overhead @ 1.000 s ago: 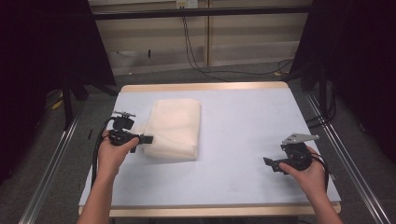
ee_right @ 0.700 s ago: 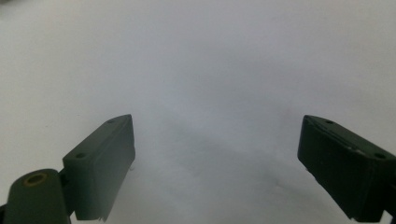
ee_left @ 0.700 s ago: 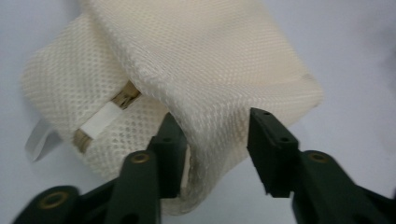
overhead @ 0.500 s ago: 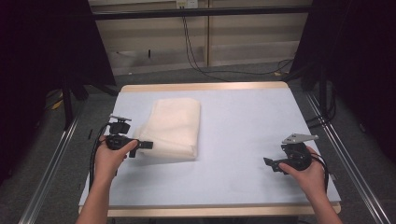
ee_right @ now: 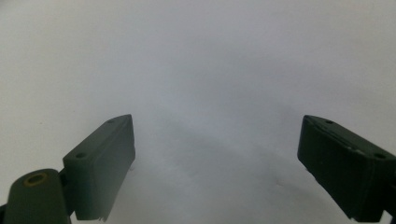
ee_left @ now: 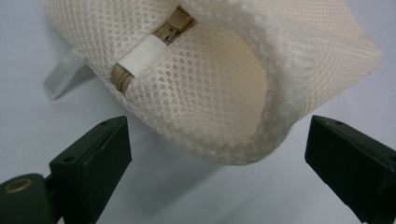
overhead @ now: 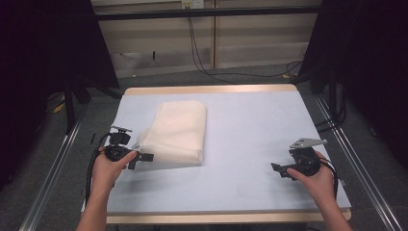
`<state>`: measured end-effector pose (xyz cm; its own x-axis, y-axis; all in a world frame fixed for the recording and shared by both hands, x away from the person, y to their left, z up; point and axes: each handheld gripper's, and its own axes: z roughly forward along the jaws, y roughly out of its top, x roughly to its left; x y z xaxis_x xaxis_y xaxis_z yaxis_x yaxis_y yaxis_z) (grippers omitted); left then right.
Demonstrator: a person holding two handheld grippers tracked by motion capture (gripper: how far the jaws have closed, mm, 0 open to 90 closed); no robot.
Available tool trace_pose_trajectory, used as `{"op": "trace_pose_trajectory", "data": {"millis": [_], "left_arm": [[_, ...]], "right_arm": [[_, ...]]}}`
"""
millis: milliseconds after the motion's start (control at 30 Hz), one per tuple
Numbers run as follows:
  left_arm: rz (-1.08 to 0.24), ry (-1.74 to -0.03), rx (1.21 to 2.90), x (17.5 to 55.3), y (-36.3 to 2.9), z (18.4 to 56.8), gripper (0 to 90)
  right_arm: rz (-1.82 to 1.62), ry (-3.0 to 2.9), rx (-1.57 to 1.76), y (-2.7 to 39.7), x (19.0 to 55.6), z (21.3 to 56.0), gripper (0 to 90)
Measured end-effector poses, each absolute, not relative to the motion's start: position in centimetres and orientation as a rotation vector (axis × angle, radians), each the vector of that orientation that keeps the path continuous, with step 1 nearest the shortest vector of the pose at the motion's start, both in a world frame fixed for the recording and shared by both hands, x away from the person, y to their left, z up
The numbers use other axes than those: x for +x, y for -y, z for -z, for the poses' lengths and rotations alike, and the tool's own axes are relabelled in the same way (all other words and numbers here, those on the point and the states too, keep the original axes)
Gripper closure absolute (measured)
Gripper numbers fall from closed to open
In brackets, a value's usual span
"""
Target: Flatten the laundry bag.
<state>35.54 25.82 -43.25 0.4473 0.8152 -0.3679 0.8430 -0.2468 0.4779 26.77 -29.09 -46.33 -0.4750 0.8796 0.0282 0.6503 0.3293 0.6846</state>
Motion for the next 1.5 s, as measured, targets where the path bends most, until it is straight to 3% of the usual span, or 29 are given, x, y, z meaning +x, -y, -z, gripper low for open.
{"op": "trace_pose_trajectory", "data": {"millis": [233,300,467,533,1033,1500], "left_arm": [[0.098,-1.368,2.06,36.3,-25.4,43.8,16.0],[0.103,-1.369,2.06,36.3,-25.2,43.6,24.7],[0.064,-1.362,2.063,36.4,-24.5,42.7,61.1],[0.052,-1.35,2.063,36.5,-24.2,42.1,68.9],[-0.178,-1.112,2.141,37.0,-19.3,35.9,72.6],[-0.166,-1.067,2.144,37.4,-17.4,35.1,73.4]], "right_arm": [[-0.907,-2.249,1.367,29.0,26.8,46.2,11.0],[-0.908,-2.252,1.368,29.0,26.8,46.2,11.0],[-0.911,-2.25,1.372,29.0,26.8,46.2,11.0],[-0.912,-2.244,1.377,29.0,26.7,46.1,11.0],[-0.921,-2.264,1.355,28.6,26.8,46.1,11.0],[-0.931,-2.269,1.335,28.5,26.9,46.2,11.0]]}}
